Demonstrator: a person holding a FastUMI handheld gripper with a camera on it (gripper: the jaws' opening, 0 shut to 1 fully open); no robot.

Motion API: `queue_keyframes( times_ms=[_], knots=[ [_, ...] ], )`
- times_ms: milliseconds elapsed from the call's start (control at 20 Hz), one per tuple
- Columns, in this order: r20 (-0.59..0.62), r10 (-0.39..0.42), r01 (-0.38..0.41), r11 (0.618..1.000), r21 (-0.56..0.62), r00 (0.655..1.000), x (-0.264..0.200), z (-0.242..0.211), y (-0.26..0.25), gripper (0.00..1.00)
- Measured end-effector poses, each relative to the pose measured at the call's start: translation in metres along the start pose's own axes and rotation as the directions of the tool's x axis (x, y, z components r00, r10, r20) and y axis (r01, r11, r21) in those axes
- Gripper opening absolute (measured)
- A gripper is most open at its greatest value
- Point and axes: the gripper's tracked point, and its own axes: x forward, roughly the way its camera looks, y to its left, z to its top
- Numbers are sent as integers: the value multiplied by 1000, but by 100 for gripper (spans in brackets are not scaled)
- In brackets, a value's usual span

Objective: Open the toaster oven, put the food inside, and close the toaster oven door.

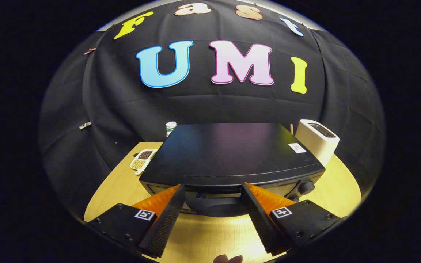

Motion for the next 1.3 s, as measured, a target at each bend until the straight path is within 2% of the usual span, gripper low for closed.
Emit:
queue_keyframes(
  times_ms=[100,300,750,1300],
  knots=[
    [2,-19,19,1000,-18,1000,5,-6,1,99],
    [-2,-14,14,992,-129,1000,1,-16,3,100],
    [-25,23,-23,1000,13,999,-38,-45,2,100],
    [-203,35,-24,998,55,979,-72,-130,-10,99]
  ],
)
